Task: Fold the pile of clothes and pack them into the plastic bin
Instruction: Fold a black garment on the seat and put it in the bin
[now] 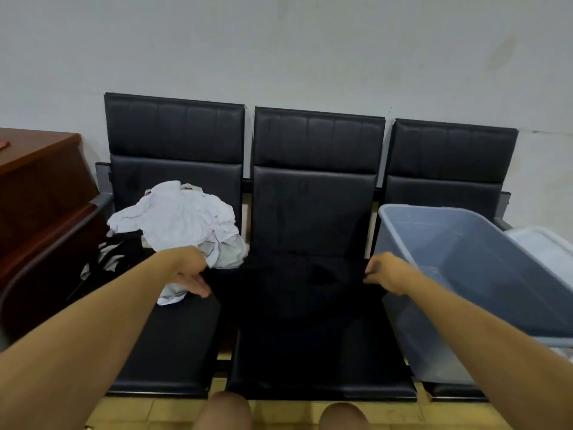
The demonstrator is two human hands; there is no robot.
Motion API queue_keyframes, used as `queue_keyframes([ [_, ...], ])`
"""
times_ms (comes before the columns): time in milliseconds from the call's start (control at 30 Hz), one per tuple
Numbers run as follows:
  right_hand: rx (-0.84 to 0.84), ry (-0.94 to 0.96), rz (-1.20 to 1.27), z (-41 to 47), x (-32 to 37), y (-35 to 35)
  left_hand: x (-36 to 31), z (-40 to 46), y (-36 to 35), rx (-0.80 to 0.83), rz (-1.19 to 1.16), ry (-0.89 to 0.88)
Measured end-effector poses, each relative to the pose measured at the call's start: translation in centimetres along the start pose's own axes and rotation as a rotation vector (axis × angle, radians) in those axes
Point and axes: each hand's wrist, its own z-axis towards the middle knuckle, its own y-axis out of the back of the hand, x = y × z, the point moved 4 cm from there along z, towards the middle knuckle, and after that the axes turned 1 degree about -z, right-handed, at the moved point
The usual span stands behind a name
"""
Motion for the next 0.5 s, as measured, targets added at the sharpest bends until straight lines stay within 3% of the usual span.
queue_keyframes([
  [100, 0.316, -0.053, -0.071, -1.1, -1.0, -0.4, 1.4, -0.9, -0.5, 0.169, 0.068, 0.097],
  [200, 0.424, -0.155, 0.115, -0.6, -1.5, 0.6, 1.1, -1.3, 0.0, 0.19, 0.066, 0.108],
  [367, 0.425, -0.38, 0.699, 3.6, -2.2, -0.2, 0.5, 2.3, 0.8, 0.066, -0.456, 0.167],
  [500, 0.168, -0.494, 1.195, 9.5, -3.2, -3.0, 0.0, 6.3, 0.1, -0.026, -0.81, 0.141],
])
